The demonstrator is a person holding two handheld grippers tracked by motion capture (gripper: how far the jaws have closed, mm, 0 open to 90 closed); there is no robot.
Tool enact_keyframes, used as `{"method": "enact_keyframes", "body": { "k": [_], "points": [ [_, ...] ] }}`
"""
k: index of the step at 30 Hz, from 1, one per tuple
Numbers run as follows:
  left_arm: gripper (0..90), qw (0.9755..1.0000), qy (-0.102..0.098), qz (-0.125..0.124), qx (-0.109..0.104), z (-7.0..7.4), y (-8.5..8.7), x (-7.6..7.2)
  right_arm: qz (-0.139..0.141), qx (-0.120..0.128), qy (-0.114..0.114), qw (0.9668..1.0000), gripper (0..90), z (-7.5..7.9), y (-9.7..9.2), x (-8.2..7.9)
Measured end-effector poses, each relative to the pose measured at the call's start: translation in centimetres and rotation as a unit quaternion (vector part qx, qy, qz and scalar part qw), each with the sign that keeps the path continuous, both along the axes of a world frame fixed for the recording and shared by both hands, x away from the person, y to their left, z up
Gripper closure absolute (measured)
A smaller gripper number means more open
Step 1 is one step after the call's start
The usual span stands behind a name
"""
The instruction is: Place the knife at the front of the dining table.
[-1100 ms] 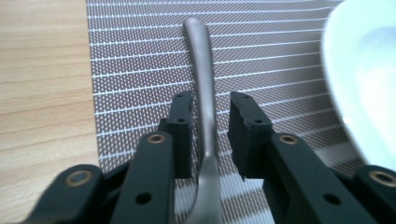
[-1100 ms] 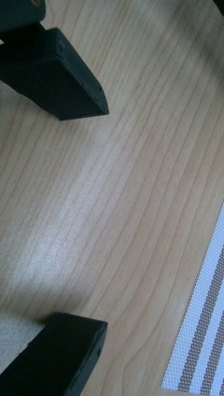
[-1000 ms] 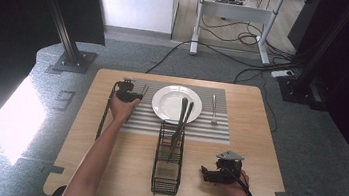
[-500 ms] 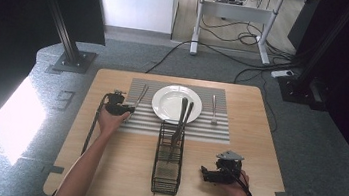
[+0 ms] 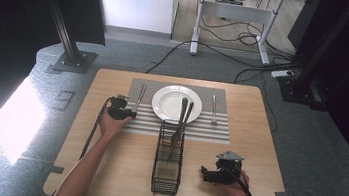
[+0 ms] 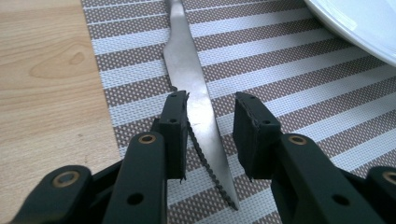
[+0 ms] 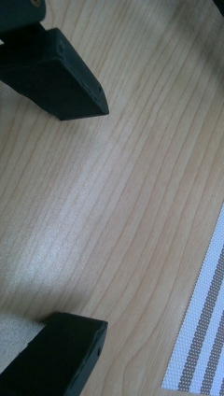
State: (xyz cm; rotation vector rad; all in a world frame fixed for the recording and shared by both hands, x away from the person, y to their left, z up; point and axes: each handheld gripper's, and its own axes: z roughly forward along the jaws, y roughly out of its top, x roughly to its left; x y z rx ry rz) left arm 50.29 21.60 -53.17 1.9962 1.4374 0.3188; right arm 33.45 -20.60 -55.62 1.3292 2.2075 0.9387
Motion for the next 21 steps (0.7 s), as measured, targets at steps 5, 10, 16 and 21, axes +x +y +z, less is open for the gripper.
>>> {"method": "enact_keyframes", "body": {
  "k": [5,10,16,21],
  "points": [
    [66.1,1.0000,-0.002,-0.002,0.006,0.00,-0.22,-0.24,0.001,0.000,0.000,1.0000,0.8,0.00,-0.01,-0.03],
    [66.1,0.9999,-0.006,-0.002,0.012,-0.01,-0.35,-0.30,0.001,0.000,0.000,1.0000,0.8,0.00,-0.01,-0.03],
    [66.4,0.9998,-0.009,-0.004,0.015,-0.04,-0.48,-0.42,0.002,0.000,0.000,1.0000,0.9,0.00,-0.01,-0.05],
    [66.6,0.9998,-0.009,-0.003,0.016,-0.04,-0.53,-0.38,0.001,0.000,0.000,1.0000,0.9,0.00,-0.01,-0.05]
  ]
}}
